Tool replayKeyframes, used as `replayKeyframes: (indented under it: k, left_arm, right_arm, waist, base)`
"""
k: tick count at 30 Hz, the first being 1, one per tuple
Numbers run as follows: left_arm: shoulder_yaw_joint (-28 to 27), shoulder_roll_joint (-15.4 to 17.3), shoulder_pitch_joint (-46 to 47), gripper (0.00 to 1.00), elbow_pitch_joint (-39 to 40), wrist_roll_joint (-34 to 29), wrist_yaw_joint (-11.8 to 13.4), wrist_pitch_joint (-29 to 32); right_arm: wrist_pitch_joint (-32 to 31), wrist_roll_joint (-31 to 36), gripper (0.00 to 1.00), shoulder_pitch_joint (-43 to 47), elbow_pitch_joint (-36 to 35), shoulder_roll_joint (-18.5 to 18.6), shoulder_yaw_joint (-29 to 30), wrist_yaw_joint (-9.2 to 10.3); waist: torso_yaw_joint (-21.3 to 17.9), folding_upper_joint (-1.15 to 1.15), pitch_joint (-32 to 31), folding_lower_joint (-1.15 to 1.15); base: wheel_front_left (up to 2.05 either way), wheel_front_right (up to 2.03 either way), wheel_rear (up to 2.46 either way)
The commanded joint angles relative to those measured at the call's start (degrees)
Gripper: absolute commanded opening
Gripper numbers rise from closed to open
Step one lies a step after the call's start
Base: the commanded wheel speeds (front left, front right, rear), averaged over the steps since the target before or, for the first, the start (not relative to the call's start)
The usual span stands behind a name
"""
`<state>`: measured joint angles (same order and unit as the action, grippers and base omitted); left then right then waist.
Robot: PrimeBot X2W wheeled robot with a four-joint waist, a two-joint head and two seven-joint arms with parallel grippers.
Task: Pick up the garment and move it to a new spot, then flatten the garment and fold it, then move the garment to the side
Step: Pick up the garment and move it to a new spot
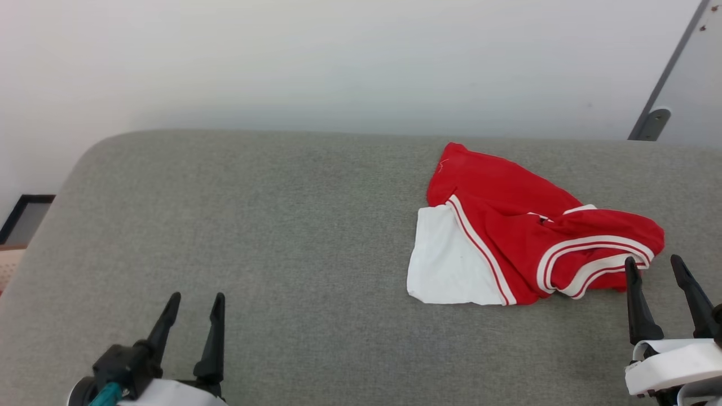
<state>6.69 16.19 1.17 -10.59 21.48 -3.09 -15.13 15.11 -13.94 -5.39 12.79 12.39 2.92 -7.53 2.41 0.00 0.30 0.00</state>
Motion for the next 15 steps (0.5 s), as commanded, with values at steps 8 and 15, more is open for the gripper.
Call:
replayKeyframes:
  k: [8,15]
  left_arm:
    - [-3.9,-3.4,-3.3,1.00,1.0,-3.8,-2.2,0.0]
    - [-5.4,-4.6,-3.1,1.00,0.7,-5.6,-3.5,0.0]
  right_arm:
    - [0.0,0.7,1.00,0.2,-1.0,-0.4,-0.5,0.08]
    - [0.0,1.0,1.00,0.1,-1.4,-0.5,-0.6,0.08]
  waist:
    - [-1.5,0.00,0.0,0.00]
    - [-2.0,0.00,0.7,0.00]
  base:
    - [0.00,0.00,0.00]
    - [0.00,0.00,0.00]
